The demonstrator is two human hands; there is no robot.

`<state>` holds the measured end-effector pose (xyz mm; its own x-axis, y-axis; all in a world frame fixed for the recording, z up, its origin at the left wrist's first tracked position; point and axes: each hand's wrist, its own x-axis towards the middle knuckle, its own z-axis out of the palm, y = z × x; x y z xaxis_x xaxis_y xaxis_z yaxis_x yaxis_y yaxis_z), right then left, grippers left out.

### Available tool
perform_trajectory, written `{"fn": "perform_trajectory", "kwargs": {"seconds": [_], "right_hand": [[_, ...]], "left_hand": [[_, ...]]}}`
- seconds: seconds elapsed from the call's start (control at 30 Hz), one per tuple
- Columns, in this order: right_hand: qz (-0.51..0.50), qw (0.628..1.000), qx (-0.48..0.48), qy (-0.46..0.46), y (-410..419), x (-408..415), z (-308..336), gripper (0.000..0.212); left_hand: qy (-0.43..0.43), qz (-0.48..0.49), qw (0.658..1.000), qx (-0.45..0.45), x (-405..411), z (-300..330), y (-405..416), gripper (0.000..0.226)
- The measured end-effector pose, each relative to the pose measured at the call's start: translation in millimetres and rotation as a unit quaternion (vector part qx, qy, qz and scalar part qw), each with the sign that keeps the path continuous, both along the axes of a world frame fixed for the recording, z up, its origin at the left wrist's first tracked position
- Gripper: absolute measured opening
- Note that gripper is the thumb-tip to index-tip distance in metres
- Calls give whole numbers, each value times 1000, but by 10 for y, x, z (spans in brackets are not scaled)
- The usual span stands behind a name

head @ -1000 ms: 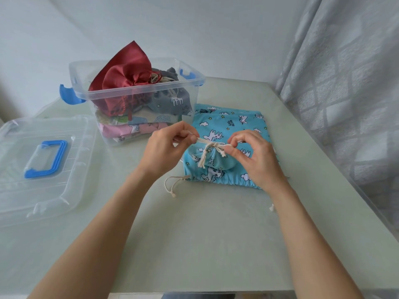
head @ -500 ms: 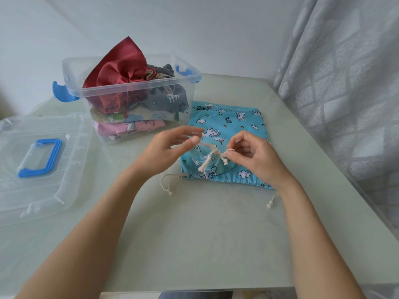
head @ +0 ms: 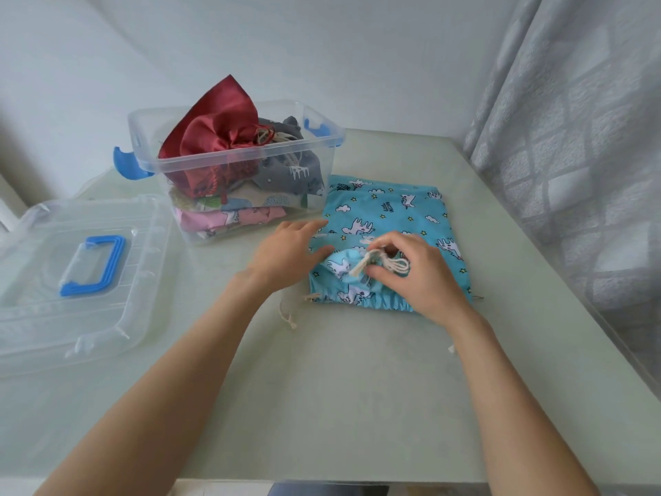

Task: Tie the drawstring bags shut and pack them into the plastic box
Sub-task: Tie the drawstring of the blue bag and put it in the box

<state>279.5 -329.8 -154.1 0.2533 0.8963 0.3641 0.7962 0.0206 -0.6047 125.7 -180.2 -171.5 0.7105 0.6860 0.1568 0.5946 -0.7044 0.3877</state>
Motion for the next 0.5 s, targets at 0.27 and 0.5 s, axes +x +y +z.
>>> {"fn": "perform_trajectory", "kwargs": {"seconds": [0.27,0.5], "right_hand": [[-132,986,-103,7,125,183,-212,32],[-86,995,-46,26,89,75,64,24]], "left_hand": [[79,-76,994,4,268,171,181,47],[-8,-108,992,71,-16,372,119,33]]}}
